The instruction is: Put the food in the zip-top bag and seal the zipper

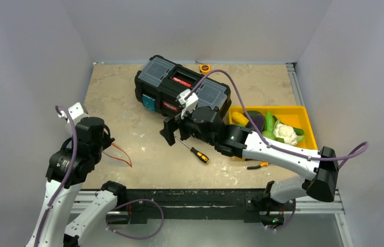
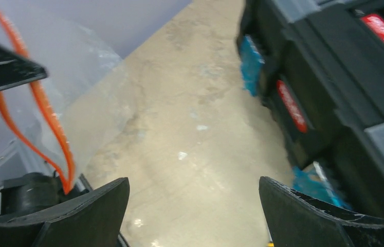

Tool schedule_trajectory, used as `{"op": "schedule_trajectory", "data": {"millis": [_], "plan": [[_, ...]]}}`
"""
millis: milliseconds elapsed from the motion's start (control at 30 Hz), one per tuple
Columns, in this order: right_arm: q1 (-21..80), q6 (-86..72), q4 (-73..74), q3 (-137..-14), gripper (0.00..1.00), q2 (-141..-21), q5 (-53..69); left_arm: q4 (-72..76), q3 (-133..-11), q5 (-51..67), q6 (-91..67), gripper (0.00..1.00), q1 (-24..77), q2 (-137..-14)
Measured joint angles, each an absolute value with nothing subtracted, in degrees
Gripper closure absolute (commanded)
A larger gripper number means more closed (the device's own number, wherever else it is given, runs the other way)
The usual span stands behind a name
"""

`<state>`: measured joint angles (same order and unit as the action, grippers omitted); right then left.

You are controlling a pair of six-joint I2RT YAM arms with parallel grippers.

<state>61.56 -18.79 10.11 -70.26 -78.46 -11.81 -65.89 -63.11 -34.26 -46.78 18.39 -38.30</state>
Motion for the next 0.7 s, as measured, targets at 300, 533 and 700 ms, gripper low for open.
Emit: {"op": "schedule_trajectory", "data": {"millis": [300, 533, 700], "plan": [[72.9, -18.9, -4.7, -68.4, 0.04, -84.1, -12.6, -67.8, -65.7, -15.2, -45.1, 1.0, 18.4, -39.5], [73.9, -23.2, -10.1, -66.0, 0.18, -89.0, -13.7, -62.5, -59.2, -0.8, -48.0, 1.0, 18.4, -43.9], [73.8, -23.5, -10.8, -64.6, 0.28, -89.4, -15.8, -59.0, -57.0, 3.9, -49.4, 1.0, 18.4, -46.9]]}}
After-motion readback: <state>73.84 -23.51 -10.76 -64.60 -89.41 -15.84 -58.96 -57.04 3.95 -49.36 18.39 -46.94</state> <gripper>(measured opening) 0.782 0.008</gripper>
